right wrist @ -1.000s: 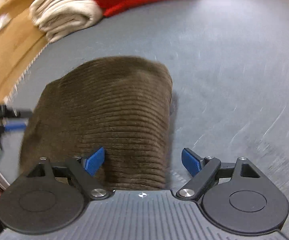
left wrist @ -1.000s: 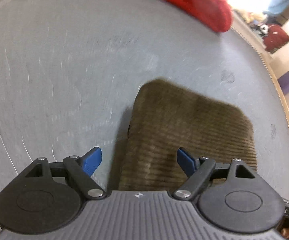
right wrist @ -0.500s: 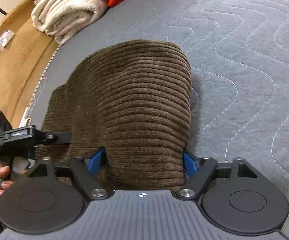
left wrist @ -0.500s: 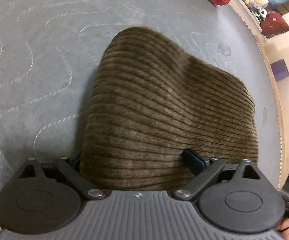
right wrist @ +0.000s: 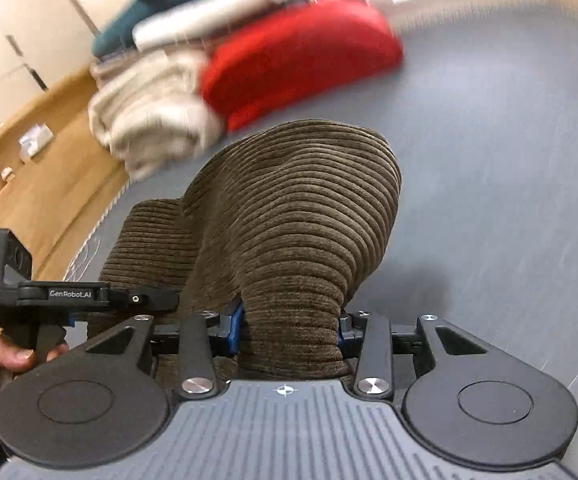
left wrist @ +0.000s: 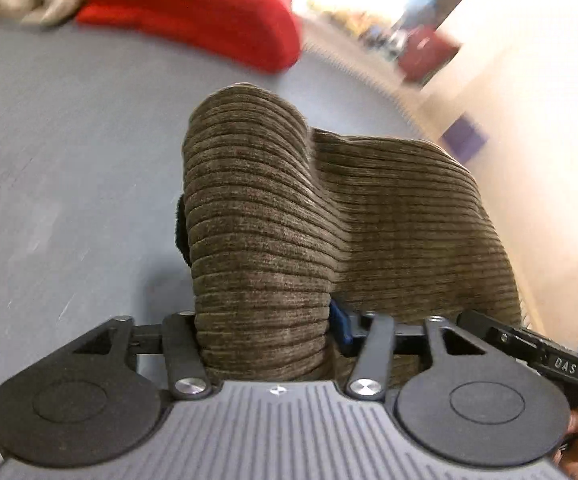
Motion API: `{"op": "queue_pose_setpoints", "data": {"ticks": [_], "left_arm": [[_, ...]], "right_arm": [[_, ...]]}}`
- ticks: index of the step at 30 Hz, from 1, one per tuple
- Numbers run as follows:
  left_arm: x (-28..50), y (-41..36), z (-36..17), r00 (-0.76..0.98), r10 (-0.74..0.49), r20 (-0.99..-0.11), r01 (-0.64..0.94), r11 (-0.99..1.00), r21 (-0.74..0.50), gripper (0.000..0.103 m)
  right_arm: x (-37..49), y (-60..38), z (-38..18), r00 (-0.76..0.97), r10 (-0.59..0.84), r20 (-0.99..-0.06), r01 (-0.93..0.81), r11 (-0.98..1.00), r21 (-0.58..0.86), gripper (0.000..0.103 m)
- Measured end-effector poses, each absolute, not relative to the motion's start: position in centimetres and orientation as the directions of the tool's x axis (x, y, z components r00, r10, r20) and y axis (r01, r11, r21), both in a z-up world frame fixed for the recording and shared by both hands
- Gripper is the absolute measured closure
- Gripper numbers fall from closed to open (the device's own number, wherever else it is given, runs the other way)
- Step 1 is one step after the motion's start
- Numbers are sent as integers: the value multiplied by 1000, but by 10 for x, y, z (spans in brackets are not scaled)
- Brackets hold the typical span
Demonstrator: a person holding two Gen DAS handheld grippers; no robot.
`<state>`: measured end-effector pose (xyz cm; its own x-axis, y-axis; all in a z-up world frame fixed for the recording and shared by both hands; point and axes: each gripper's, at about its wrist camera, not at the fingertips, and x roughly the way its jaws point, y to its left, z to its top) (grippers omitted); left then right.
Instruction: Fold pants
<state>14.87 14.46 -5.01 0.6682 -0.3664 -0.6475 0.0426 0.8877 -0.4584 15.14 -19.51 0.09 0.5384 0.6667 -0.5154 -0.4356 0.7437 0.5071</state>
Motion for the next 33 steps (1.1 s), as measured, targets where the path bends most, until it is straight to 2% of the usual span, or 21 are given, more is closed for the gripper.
{"op": "queue_pose_setpoints", "data": {"ticks": [1,3,5,7,8,9,10,12,14,15,16,18,20,21,22,23,24,26,29,31,33], "left_arm": [[157,140,-45,694,-334,-638,30,899,-438,28],[170,128,-41,738,-157,-657,-63,952,-299,23],[178,118,-43,733,-19,-681,-126,979,-163,27],[178,111,-45,724,-78,-685,-80,977,-196,39],[178,102,-46,718,-138,-683,-22,975,-221,44],[174,98,-46,713,-168,-680,30,977,-210,54],[173,85,-48,705,-183,-685,90,981,-170,59],[171,64,-62,657,-193,-729,179,979,-98,64],[175,48,-100,539,-126,-833,209,978,-13,64],[176,42,-121,482,-68,-874,212,976,41,61],[174,40,-129,481,-43,-876,203,977,63,58],[169,42,-120,494,-31,-869,153,987,52,58],[157,43,-102,523,-32,-852,114,993,33,57],[149,44,-93,547,-26,-836,94,995,30,48],[141,45,-81,575,-20,-818,71,997,26,31],[134,45,-69,601,-23,-799,59,998,16,24],[130,45,-58,624,-24,-781,51,999,10,19],[115,43,-32,665,5,-747,19,1000,24,18],[79,37,6,733,66,-677,-52,998,41,16],[52,32,31,772,87,-629,-82,996,37,3],[27,25,46,793,66,-606,-76,997,9,1]], "right_arm": [[162,-203,9,553,660,-508,-447,750,488,59],[190,-216,12,581,618,-530,-431,786,444,43],[214,-229,4,664,456,-592,-332,890,313,29],[228,-245,-9,705,284,-650,-169,957,235,33],[229,-252,-16,688,289,-666,-143,953,266,35],[230,-258,-22,658,313,-685,-129,943,307,39],[229,-259,-26,633,334,-699,-129,935,331,41],[223,-252,-32,601,376,-705,-200,925,323,43],[226,-239,-56,497,333,-801,-243,940,240,44],[227,-238,-72,441,302,-845,-227,949,220,43],[226,-243,-85,403,310,-861,-192,949,252,42],[227,-253,-87,383,346,-857,-129,938,321,40],[221,-259,-74,422,330,-844,-120,943,309,40],[211,-264,-67,458,307,-834,-126,951,281,40],[202,-264,-55,501,267,-823,-137,964,229,39],[191,-262,-46,535,241,-810,-151,970,189,39],[182,-263,-37,568,235,-789,-171,971,167,38],[164,-264,-15,630,254,-734,-206,966,157,37],[132,-265,19,730,257,-633,-208,966,152,28],[108,-266,43,780,271,-565,-217,963,162,26],[83,-271,65,819,277,-503,-232,961,152,18]]}}
